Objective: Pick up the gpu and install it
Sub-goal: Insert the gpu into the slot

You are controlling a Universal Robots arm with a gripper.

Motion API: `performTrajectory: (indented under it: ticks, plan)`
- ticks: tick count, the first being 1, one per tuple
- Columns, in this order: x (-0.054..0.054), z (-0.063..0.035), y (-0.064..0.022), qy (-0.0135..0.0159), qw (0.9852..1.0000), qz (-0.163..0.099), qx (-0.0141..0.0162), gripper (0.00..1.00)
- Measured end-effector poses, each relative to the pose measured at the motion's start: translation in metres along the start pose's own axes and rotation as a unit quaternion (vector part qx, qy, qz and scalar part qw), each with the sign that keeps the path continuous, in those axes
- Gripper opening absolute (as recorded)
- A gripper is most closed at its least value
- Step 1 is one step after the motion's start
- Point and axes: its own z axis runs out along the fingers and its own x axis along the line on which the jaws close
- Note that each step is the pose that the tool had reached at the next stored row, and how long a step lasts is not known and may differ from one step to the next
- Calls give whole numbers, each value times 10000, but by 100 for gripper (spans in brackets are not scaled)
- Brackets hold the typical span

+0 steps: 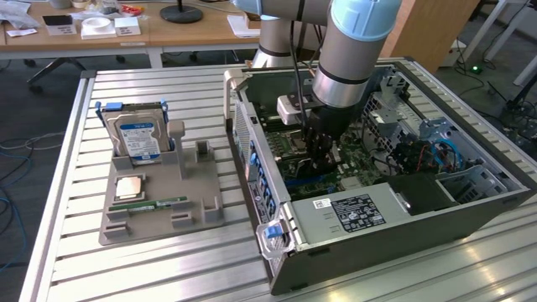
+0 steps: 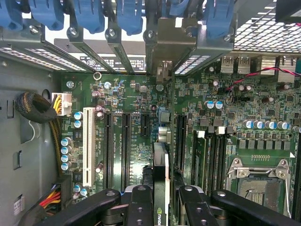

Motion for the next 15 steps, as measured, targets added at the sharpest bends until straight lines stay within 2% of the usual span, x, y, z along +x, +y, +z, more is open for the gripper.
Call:
performTrajectory:
  ticks: [15]
  plan:
    - [0,0,0,0,10000,0,0,26]
